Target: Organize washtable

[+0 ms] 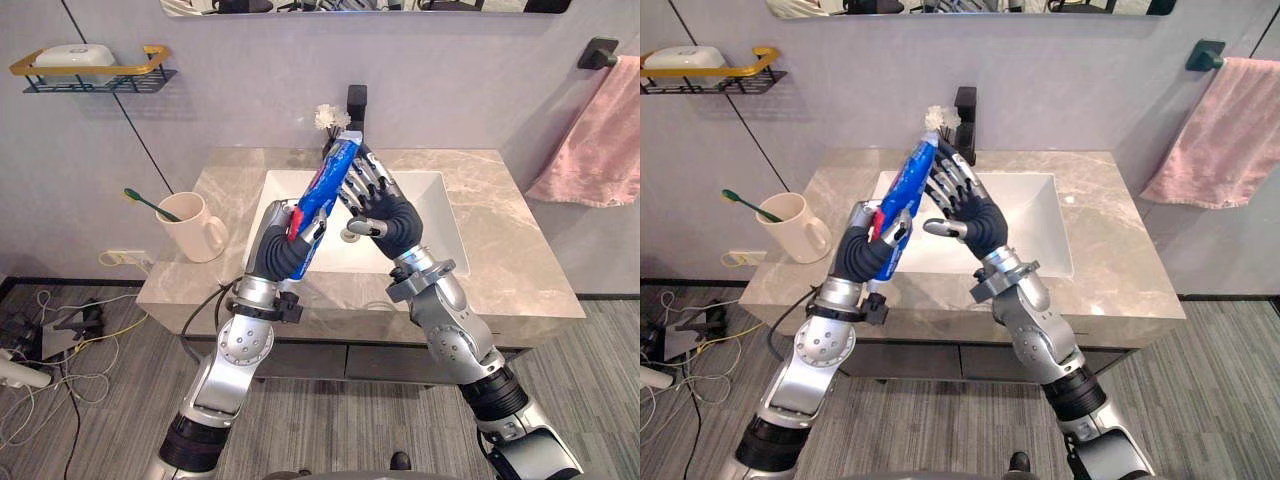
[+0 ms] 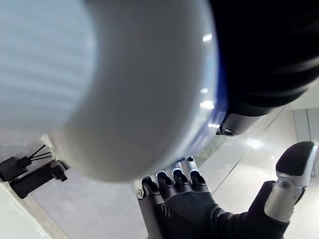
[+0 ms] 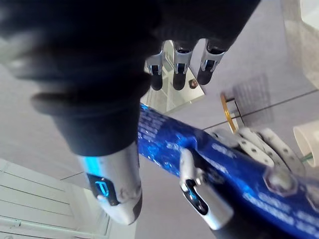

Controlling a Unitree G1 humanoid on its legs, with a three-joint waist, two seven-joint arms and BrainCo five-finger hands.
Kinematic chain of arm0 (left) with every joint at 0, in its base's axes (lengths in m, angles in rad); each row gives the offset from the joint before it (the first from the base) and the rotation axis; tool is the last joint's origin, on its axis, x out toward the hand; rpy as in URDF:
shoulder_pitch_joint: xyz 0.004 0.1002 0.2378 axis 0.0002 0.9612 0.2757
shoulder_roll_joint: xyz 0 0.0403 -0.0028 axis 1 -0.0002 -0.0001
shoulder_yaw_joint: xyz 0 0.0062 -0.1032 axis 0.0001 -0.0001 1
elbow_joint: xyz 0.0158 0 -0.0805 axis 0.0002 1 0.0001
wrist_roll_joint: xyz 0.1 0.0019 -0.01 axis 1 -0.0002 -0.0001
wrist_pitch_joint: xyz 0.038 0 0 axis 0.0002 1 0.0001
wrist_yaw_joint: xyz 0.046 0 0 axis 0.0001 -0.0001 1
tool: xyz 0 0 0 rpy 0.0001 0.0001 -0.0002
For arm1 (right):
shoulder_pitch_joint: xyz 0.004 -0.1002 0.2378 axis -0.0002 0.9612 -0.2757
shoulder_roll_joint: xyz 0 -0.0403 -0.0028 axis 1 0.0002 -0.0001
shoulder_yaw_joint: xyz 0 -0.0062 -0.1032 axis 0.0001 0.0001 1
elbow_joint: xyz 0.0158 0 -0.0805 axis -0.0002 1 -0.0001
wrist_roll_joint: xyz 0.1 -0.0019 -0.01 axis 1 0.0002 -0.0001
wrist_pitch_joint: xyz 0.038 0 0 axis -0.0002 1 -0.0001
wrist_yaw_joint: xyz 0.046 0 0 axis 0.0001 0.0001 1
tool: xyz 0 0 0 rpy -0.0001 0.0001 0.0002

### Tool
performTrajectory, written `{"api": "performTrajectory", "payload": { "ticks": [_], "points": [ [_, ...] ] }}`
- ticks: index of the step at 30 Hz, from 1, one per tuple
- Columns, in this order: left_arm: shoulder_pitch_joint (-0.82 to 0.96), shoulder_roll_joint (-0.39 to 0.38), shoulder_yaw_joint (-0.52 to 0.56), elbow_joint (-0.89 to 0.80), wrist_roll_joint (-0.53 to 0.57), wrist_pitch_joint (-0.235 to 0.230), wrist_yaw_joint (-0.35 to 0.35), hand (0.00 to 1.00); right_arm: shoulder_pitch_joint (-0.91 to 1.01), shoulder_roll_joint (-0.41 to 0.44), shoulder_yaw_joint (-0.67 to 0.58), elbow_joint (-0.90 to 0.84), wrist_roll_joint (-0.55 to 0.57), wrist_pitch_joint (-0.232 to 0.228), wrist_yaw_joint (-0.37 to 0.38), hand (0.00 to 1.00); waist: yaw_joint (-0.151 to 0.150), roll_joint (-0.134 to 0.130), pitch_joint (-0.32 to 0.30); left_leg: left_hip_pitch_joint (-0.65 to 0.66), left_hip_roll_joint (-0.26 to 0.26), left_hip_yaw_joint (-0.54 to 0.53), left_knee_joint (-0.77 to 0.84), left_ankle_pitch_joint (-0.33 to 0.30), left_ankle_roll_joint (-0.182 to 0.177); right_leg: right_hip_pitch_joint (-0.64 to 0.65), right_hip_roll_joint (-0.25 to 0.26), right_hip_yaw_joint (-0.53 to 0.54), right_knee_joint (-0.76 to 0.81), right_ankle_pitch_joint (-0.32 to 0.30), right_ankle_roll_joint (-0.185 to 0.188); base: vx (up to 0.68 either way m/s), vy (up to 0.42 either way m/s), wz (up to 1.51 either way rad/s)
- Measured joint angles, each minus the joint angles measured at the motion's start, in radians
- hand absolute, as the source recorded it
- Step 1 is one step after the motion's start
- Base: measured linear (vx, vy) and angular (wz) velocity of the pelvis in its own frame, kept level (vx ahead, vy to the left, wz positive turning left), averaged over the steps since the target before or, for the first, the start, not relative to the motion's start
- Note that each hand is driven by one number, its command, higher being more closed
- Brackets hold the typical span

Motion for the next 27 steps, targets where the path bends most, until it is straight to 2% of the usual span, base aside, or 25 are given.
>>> {"api": "performTrajectory", "payload": {
  "ticks": [4, 11, 20, 27],
  "points": [
    [-0.002, -0.001, -0.031, 0.011, 0.001, 0.000, 0.000, 1.00, -0.003, 0.012, 0.025, 0.038, 0.040, 0.018, 0.003, 0.00, 0.001, 0.000, -0.004, -0.001, 0.001, 0.000, 0.000, 0.000, 0.000, -0.001, 0.001, 0.000, -0.001, 0.004, -0.005, -0.01, -0.004, 0.00],
    [-0.003, -0.003, -0.043, 0.043, 0.002, 0.006, 0.000, 1.00, -0.045, 0.012, 0.043, 0.069, 0.113, 0.019, 0.003, 0.00, -0.001, 0.000, -0.005, -0.011, 0.002, 0.003, 0.001, 0.006, 0.009, -0.010, -0.002, 0.000, -0.006, 0.024, -0.006, -0.05, -0.013, -0.01],
    [0.007, -0.006, -0.046, 0.076, 0.002, 0.006, -0.004, 1.00, -0.072, 0.011, 0.043, 0.114, 0.126, 0.020, 0.013, 0.00, 0.004, 0.000, -0.005, -0.015, 0.002, 0.004, 0.001, 0.008, 0.009, -0.015, -0.002, 0.000, -0.006, 0.025, -0.007, -0.02, -0.010, 0.00],
    [0.075, -0.021, -0.053, 0.076, 0.002, -0.016, -0.004, 1.00, -0.072, -0.007, 0.034, 0.116, 0.143, 0.021, 0.012, 0.00, 0.005, 0.000, -0.005, -0.016, 0.002, 0.004, 0.001, 0.008, 0.009, -0.016, -0.002, 0.000, -0.006, 0.025, -0.006, 0.00, 0.000, 0.00]
  ]
}}
